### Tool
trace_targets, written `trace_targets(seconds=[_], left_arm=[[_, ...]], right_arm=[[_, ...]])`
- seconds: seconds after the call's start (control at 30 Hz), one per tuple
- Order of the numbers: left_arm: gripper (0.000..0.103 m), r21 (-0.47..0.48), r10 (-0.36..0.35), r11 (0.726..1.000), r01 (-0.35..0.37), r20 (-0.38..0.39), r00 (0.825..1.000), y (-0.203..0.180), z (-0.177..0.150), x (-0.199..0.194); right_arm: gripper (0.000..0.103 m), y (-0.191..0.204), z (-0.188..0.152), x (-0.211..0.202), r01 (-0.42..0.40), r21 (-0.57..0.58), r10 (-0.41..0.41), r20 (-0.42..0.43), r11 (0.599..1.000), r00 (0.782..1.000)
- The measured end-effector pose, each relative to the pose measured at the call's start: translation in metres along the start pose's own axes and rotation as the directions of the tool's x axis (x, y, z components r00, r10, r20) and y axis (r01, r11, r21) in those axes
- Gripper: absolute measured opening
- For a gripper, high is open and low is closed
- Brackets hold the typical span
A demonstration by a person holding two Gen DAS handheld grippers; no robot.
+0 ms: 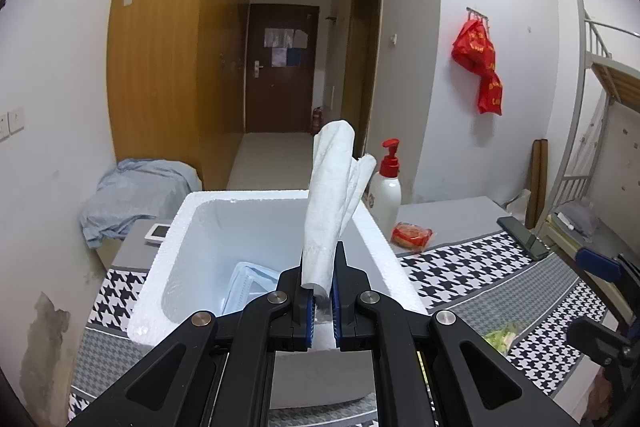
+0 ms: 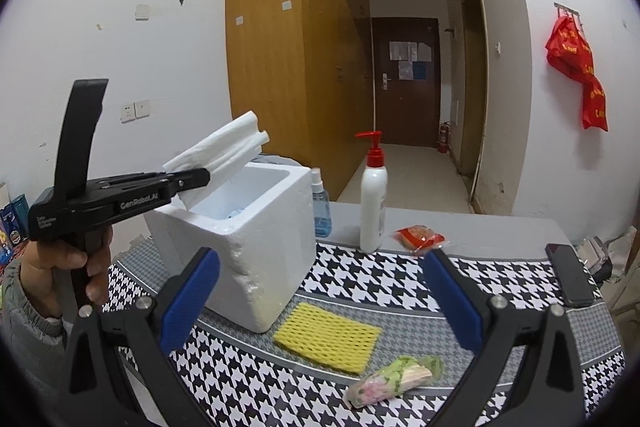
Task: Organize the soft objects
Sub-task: 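Lower the left gripper over the foam box and open it to drop the tissue, then move both grippers away from the box toward the yellow mesh sheet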
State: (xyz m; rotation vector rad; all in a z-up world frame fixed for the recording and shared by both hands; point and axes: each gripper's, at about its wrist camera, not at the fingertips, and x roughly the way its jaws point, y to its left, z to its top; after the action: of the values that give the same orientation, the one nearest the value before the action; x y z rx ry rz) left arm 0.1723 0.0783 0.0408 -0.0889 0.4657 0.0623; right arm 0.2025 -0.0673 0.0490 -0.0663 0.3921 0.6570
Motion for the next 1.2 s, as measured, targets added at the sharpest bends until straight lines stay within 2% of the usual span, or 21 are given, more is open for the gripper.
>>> trace_targets(seconds=[0.1,0.17,0.2,0.27,0.33,0.37,0.7,0.83,1.2], left_arm=[[0.014,-0.005,-0.001,1.0,0.001,-0.013,1.0,0.002,0.0,0.005],[0.037,-0.008,0.003,1.0,-0.004,-0.017,1.0,0.002,0.0,0.007],[0.044,-0.014,0.006,1.0,-0.006,-0.013,1.0,0.003,0.0,0.006],[0.077,-0.027,0.009,1.0,-0.009,-0.003,1.0,0.005,0.001,0.005],[0.098,-0.044,0.017,0.999,-0.017,0.014,1.0,0.007,0.0,0.002],[0.102,-0.049,0.022,0.999,-0.02,0.025,0.999,0.008,0.0,0.0],[0.102,-0.059,0.046,0.997,-0.044,0.034,0.998,0.008,-0.006,-0.013],[0.102,-0.057,0.081,0.995,-0.078,0.051,0.995,0.007,-0.008,-0.023],[0.102,-0.055,0.072,0.996,-0.067,0.094,0.993,0.004,-0.013,-0.053]], right_arm=[[0.103,-0.002,0.0,-0.001,0.004,0.002,-0.004,0.0,1.0,1.0],[0.103,-0.003,-0.001,-0.001,0.002,0.005,-0.003,0.001,1.0,1.0],[0.103,-0.003,-0.001,-0.001,0.002,0.007,-0.002,0.002,1.0,1.0],[0.103,-0.004,-0.001,-0.001,0.001,0.011,-0.001,0.001,1.0,1.0],[0.103,-0.005,-0.001,-0.001,0.003,0.014,-0.003,0.0,1.0,1.0],[0.103,-0.006,-0.002,-0.001,0.004,0.014,-0.004,0.001,1.0,1.0],[0.103,-0.007,-0.003,-0.003,0.007,0.016,-0.007,0.001,1.0,1.0],[0.103,-0.007,-0.003,-0.006,0.009,0.013,-0.009,0.006,1.0,1.0],[0.103,-0.005,-0.005,-0.014,0.004,0.019,-0.005,0.015,1.0,1.0]])
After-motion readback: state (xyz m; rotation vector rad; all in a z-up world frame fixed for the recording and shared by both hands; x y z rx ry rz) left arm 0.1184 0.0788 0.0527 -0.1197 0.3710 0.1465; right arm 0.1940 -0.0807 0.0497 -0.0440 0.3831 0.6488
